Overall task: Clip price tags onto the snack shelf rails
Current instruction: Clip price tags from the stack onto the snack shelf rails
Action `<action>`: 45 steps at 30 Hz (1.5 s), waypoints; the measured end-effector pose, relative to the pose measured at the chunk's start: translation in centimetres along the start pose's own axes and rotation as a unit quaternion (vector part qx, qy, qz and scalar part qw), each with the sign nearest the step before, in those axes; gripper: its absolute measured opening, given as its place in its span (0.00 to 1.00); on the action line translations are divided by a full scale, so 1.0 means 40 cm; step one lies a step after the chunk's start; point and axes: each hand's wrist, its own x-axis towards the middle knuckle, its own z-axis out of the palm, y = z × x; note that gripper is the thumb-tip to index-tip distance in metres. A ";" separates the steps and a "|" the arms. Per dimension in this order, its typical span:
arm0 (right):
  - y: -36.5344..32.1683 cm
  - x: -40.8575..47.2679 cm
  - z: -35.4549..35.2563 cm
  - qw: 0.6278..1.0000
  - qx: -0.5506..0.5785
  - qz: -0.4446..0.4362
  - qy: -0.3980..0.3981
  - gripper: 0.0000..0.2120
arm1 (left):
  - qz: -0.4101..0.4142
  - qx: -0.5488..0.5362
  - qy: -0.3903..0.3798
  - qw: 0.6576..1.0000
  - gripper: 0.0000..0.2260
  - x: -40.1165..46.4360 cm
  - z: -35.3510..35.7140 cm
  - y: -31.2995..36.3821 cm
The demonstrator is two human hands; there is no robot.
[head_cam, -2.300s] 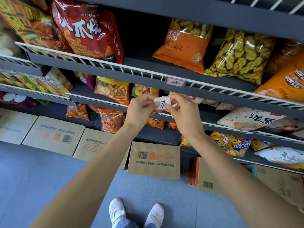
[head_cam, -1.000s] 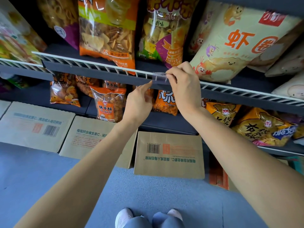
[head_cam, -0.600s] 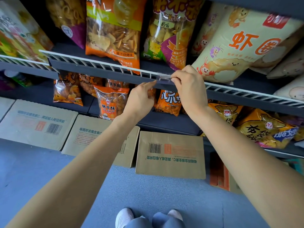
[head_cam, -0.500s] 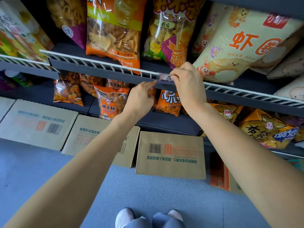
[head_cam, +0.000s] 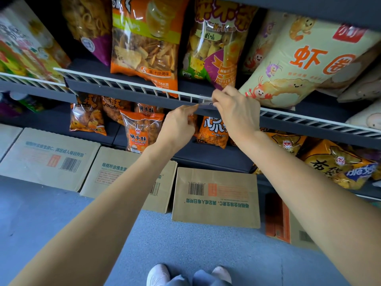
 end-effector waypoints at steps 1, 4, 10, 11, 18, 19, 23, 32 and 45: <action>-0.002 -0.004 0.004 1.000 0.006 0.004 0.000 0.07 | -0.001 0.002 -0.001 1.000 0.22 0.002 -0.002 0.000; -0.007 -0.010 0.007 0.998 0.044 0.038 0.000 0.04 | -0.003 0.004 -0.005 1.000 0.22 0.005 -0.006 -0.002; -0.023 -0.006 0.000 0.998 0.041 0.051 -0.003 0.02 | -0.023 -0.023 -0.015 0.999 0.26 0.011 -0.013 0.003; -0.023 -0.010 -0.001 0.998 0.036 0.048 0.004 0.03 | -0.028 -0.028 -0.015 0.999 0.26 0.013 -0.013 0.005; -0.013 -0.017 0.014 0.998 -0.023 0.038 0.035 0.08 | -0.041 -0.039 -0.015 0.998 0.26 0.008 -0.021 0.014; -0.012 -0.016 0.015 0.998 -0.024 0.037 0.038 0.09 | -0.041 -0.037 -0.017 0.998 0.26 0.007 -0.022 0.014; -0.009 -0.020 0.025 0.998 -0.018 0.033 0.043 0.11 | -0.037 -0.029 -0.014 0.999 0.25 0.009 -0.022 0.016; -0.017 -0.057 0.012 0.999 -0.018 0.025 0.025 0.14 | -0.026 -0.021 -0.022 0.999 0.25 0.014 -0.022 0.014; -0.063 -0.086 -0.028 0.981 0.095 0.090 -0.146 0.27 | -0.031 0.047 -0.060 0.997 0.20 0.029 -0.042 0.079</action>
